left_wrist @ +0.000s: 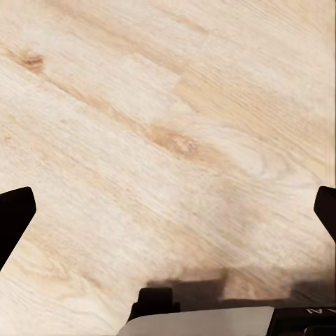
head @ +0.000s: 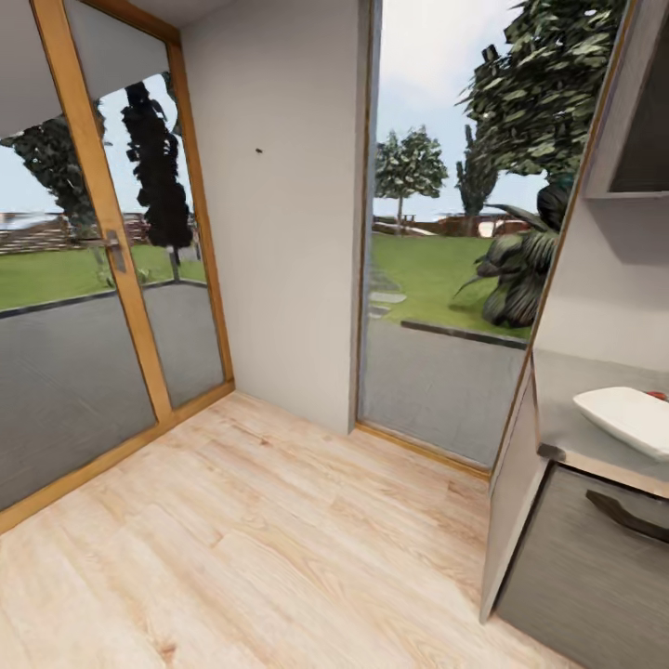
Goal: In the kitchen, take the Vidalia onion out of the sink, dice it on the chopping board with the paring knife, put the diced onion into the bowl on the countertop, then place both the paring knife and the chopping board into the sink.
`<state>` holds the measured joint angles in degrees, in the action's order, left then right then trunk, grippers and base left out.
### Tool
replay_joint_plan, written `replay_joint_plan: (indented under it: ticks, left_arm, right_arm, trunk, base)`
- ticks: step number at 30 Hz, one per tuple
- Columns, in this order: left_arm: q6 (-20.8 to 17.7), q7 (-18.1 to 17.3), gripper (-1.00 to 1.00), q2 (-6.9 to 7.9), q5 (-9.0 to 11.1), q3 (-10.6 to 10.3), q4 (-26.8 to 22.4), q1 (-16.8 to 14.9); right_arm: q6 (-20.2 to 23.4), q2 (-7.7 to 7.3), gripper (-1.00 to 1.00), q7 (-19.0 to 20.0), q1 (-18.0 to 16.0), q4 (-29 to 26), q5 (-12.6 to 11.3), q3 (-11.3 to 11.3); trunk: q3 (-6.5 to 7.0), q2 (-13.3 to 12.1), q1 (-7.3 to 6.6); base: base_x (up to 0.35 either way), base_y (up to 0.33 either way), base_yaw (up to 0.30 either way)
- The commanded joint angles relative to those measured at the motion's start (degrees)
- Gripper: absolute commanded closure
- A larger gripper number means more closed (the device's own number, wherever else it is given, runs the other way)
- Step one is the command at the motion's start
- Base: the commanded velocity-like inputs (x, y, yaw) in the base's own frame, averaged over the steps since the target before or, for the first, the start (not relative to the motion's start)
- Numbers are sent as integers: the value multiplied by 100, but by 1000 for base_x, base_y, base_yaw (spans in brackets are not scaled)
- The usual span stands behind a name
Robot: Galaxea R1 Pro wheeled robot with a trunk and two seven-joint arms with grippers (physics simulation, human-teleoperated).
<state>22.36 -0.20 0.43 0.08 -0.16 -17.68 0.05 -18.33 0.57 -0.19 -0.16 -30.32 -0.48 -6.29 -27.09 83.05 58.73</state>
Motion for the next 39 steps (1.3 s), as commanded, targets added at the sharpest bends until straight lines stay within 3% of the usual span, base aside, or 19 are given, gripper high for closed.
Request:
replay_joint_plan:
  ticks: [1,32,39]
  left_arm:
    - [12,0,-100,1,1,-2,-5,0]
    - [6,16,-100,1,-3,-2,-2,0]
    - [6,15,-100,1,-16,-2,-4,1]
  right_arm:
    - [-12,4,-100,1,-2,0,-5,-12]
    - [-12,4,-100,1,-2,0,-5,-12]
    - [-12,4,-100,1,-2,-7,-5,-12]
  trunk:
    - [-5,2,0]
    - [-5,2,0]
    - [-5,2,0]
  base:
    - [0,-304,-272]
    - [21,-304,-272]
    - [39,-140,-272]
